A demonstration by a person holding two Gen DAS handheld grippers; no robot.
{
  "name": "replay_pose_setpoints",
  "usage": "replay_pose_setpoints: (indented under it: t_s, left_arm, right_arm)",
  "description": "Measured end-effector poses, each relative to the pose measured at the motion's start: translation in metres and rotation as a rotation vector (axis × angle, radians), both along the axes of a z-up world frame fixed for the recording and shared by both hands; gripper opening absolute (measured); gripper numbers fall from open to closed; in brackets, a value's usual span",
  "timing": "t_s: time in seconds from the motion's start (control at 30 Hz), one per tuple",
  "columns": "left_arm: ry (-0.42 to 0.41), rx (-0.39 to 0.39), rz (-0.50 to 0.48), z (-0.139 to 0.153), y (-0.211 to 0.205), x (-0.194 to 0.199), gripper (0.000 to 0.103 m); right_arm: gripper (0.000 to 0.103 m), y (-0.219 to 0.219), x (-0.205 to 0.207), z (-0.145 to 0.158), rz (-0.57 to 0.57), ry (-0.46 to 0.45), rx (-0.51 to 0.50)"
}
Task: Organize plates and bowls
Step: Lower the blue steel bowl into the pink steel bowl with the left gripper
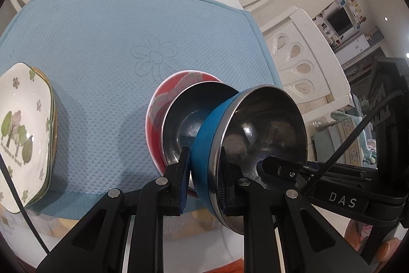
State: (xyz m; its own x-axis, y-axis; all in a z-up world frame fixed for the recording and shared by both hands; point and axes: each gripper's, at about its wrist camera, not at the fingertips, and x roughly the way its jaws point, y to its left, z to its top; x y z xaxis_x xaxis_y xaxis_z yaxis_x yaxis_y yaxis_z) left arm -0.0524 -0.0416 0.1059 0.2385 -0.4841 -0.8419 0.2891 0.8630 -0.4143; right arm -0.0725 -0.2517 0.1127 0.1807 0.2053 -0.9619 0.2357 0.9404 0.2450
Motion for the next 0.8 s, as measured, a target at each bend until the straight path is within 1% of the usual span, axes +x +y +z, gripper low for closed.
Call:
replay_pose_setpoints:
  t_s: [0.17,0.3,0.5,0.63,0.8]
  left_arm:
    - [-0.016,0.011,0.0,0.005,-0.003,0.006,0.016]
    - [-0.036,0.023,0.006,0.009,-0.001,0.011,0.018]
    - [-0.059,0.013,0.05,0.016,0.013,0.021,0.019]
    - [-0.055,0.017,0.072,0.014,0.019,0.025,0.019]
    - [-0.026,0.019,0.072,0.004,0.018,0.023,0.019]
  right_arm:
    - [0.023,0.0,0.001,-0.001,0.0,0.002,0.005]
    - [0.023,-0.001,0.002,-0.001,-0.004,0.002,0.022]
    - [0.023,-0.004,0.003,0.005,-0.008,-0.02,0.036]
    - [0.023,-0.003,0.004,0.007,0.0,-0.028,0.036]
    - [0.023,0.0,0.004,0.003,0.006,-0.013,0.041]
